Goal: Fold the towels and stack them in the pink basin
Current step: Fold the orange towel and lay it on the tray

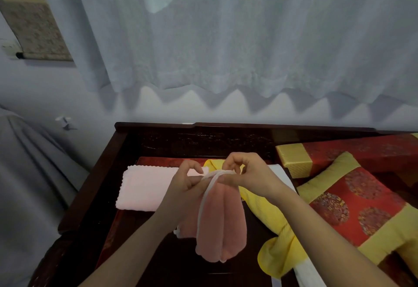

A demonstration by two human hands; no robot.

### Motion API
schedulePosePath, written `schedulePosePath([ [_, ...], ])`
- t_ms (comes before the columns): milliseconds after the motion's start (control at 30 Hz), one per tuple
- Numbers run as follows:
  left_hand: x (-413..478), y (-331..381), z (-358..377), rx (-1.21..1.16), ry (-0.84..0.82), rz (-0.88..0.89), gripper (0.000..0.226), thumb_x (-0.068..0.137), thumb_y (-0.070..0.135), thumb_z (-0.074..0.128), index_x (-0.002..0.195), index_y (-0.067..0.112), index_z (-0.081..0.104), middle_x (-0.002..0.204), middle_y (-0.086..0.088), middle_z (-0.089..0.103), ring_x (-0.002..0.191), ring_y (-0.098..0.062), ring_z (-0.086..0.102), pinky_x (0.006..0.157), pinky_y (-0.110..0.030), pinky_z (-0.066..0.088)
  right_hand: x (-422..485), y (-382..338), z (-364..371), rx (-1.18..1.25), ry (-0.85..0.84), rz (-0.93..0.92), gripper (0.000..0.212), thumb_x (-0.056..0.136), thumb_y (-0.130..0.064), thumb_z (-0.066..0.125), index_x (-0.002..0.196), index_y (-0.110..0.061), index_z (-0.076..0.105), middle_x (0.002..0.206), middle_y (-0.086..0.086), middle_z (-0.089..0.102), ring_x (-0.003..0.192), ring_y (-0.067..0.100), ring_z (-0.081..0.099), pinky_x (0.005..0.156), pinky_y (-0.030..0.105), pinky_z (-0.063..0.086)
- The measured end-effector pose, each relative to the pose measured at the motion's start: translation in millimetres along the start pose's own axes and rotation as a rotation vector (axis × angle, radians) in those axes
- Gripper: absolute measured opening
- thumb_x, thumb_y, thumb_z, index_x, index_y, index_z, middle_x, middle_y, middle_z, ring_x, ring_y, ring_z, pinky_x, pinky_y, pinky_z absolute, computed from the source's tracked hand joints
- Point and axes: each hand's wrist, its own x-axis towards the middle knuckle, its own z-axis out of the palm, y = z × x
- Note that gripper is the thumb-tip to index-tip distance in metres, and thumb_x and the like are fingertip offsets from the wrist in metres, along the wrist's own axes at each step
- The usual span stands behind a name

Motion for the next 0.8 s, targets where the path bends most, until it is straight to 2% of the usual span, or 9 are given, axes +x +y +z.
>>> schedulePosePath([
  [100, -1.4, -0.8, 1.6, -0.070, 0.043, 0.072, 0.032, 0.082, 0.015, 0.071, 0.090, 0.015, 0.040, 0.087, -0.003, 0.073, 0.070, -0.017, 0.070, 0.056, -0.029, 0.055, -1.1, -3.8, -6.1, 0.013, 0.061, -0.085, 0.017, 0.076, -0.017, 0.079, 0.075, -0.015, 0.062, 0.083, -0.001, 0.058, 0.077, 0.006, 0.050, 0.068, 0.010, 0.038],
  [200, -1.6, -10.1, 5.3, 0.070, 0.027, 0.219, 0.036, 0.072, 0.028, 0.076, 0.094, 0.029, 0.047, 0.112, 0.010, 0.064, 0.097, -0.017, 0.068, 0.068, -0.029, 0.058, -1.5, -14.2, -16.6, 0.159, 0.063, -0.132, 0.015, 0.078, -0.017, 0.075, 0.076, -0.014, 0.060, 0.079, -0.003, 0.059, 0.078, 0.012, 0.054, 0.070, 0.029, 0.040],
  [267, 0.8, -14.5, 7.7, 0.196, 0.043, 0.286, 0.036, 0.067, 0.036, 0.075, 0.091, 0.043, 0.050, 0.110, 0.017, 0.060, 0.098, -0.011, 0.063, 0.070, -0.021, 0.053, -0.3, -23.0, -22.5, 0.198, 0.064, -0.171, 0.014, 0.078, -0.017, 0.073, 0.074, -0.017, 0.060, 0.077, -0.004, 0.061, 0.077, 0.014, 0.055, 0.068, 0.036, 0.040],
  [367, 8.3, -16.6, 13.1, 0.253, 0.077, 0.305, 0.039, 0.064, 0.042, 0.075, 0.096, 0.034, 0.053, 0.106, 0.019, 0.059, 0.095, -0.006, 0.060, 0.069, -0.013, 0.047, 1.3, -37.8, -31.6, 0.278, 0.068, -0.204, 0.015, 0.078, -0.012, 0.072, 0.073, -0.015, 0.059, 0.076, 0.002, 0.060, 0.073, 0.016, 0.055, 0.064, 0.034, 0.041],
  [467, 15.1, -17.1, 14.1, 0.254, 0.068, 0.265, 0.044, 0.064, 0.047, 0.074, 0.098, 0.024, 0.058, 0.101, 0.016, 0.062, 0.094, -0.006, 0.059, 0.071, -0.016, 0.048, 3.0, -47.2, -44.3, 0.325, 0.080, -0.212, 0.015, 0.078, -0.012, 0.072, 0.072, -0.017, 0.058, 0.077, 0.010, 0.061, 0.075, 0.021, 0.054, 0.067, 0.039, 0.040],
  [567, 19.7, -18.9, 12.5, 0.337, -0.082, 0.255, 0.039, 0.067, 0.045, 0.072, 0.092, 0.016, 0.062, 0.096, 0.009, 0.064, 0.093, -0.010, 0.059, 0.077, -0.025, 0.051, 2.9, -52.1, -57.3, 0.340, 0.077, -0.218, 0.014, 0.079, -0.011, 0.070, 0.075, -0.013, 0.056, 0.082, 0.028, 0.059, 0.077, 0.025, 0.054, 0.068, 0.037, 0.042],
  [667, 18.8, -25.8, 10.2, 0.364, -0.199, 0.202, 0.036, 0.071, 0.042, 0.073, 0.084, 0.010, 0.061, 0.096, 0.004, 0.065, 0.093, -0.011, 0.061, 0.084, -0.029, 0.053, 1.2, -53.5, -66.7, 0.341, 0.119, -0.230, 0.019, 0.079, -0.011, 0.070, 0.077, -0.009, 0.052, 0.068, 0.010, 0.056, 0.067, 0.018, 0.050, 0.059, 0.024, 0.039],
  [733, 15.6, -32.4, 7.9, 0.339, -0.204, 0.222, 0.021, 0.073, 0.029, 0.076, 0.078, 0.014, 0.062, 0.089, 0.004, 0.066, 0.087, -0.014, 0.063, 0.084, -0.033, 0.054, -0.3, -52.2, -72.1, 0.337, 0.177, -0.224, 0.018, 0.078, -0.012, 0.067, 0.077, -0.007, 0.049, 0.060, -0.005, 0.057, 0.060, 0.010, 0.050, 0.056, 0.020, 0.039],
  [800, 12.0, -33.1, 5.2, 0.285, -0.138, 0.241, 0.016, 0.076, 0.017, 0.075, 0.073, 0.024, 0.061, 0.082, 0.004, 0.066, 0.081, -0.015, 0.064, 0.081, -0.032, 0.055, -2.0, -48.2, -78.4, 0.328, 0.239, -0.203, 0.020, 0.078, -0.013, 0.067, 0.081, -0.005, 0.049, 0.062, -0.003, 0.059, 0.061, 0.010, 0.052, 0.056, 0.020, 0.041],
])
